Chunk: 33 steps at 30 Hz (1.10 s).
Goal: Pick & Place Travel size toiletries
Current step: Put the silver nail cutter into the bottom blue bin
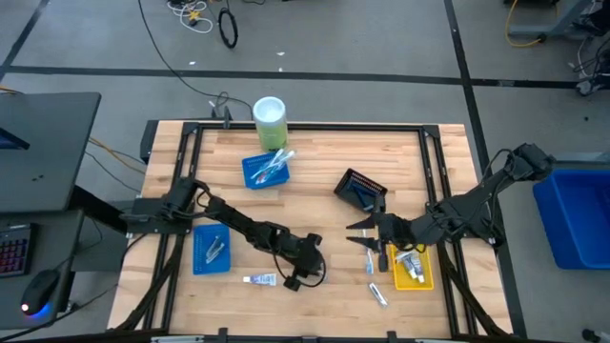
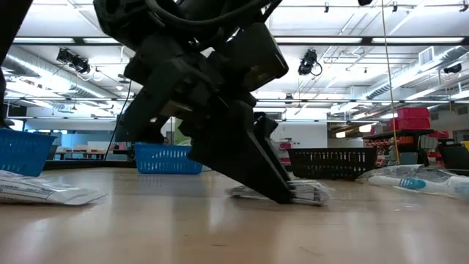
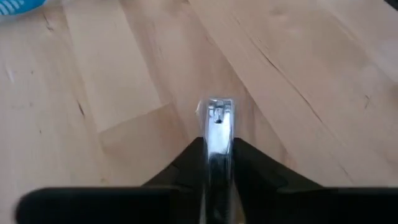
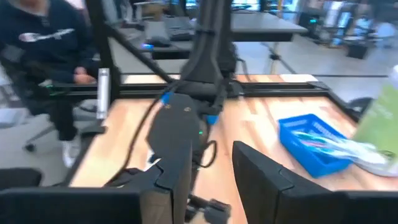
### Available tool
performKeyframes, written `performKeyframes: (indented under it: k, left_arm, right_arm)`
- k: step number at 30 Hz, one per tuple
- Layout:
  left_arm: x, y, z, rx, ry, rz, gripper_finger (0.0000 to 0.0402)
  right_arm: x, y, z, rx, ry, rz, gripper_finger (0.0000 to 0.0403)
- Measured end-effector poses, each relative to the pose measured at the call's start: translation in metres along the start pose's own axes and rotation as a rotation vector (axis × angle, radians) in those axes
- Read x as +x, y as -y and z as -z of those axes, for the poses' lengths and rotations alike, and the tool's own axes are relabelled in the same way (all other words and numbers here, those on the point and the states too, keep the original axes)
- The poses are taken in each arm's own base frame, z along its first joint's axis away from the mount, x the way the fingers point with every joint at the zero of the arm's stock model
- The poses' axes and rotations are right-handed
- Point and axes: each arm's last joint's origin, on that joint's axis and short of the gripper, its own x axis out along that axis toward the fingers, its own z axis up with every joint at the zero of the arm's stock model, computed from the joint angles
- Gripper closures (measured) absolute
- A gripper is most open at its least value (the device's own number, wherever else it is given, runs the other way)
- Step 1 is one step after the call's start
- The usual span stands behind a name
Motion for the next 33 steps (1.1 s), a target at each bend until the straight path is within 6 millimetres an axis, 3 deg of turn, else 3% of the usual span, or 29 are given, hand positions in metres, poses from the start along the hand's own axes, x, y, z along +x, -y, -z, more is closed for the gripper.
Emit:
performKeyframes:
  k: [2,6,11,15,18,21,24,26,33]
  left_arm:
    - [-0.009,0.0,-0.003,-0.009,-0.018,0.036,0.0348]
    - [-0.042,-0.005,-0.019,-0.024,-0.087,-0.023,0.0348]
    - [-0.113,-0.007,-0.037,-0.035,-0.183,-0.17,0.0348]
    - [-0.185,0.002,-0.044,-0.138,-0.209,-0.295,0.0348]
    - [-0.233,0.01,-0.036,-0.34,-0.203,-0.381,0.0348]
    - [-0.266,0.018,-0.017,-0.58,-0.19,-0.492,0.034]
    - [-0.282,0.031,0.012,-0.731,-0.21,-0.571,0.0334]
    - [-0.282,0.038,0.035,-0.827,-0.249,-0.594,0.0338]
    - [-0.255,0.06,0.099,-1.181,-0.301,-0.547,0.0338]
  right_arm:
    - [0.005,0.005,0.0,0.01,0.002,0.049,0.0279]
    - [0.013,0.022,0.001,0.073,-0.011,0.169,0.0278]
    - [0.025,0.043,0.012,0.064,-0.109,0.276,0.0263]
    - [0.046,0.061,0.025,0.078,-0.164,0.388,0.0235]
    - [0.065,0.075,0.038,0.063,-0.22,0.455,0.0212]
    - [0.082,0.09,0.051,0.016,-0.274,0.512,0.0191]
    - [0.091,0.102,0.061,0.02,-0.321,0.521,0.0176]
    - [0.095,0.106,0.066,0.046,-0.344,0.503,0.0169]
    - [0.099,0.116,0.07,0.06,-0.369,0.511,0.016]
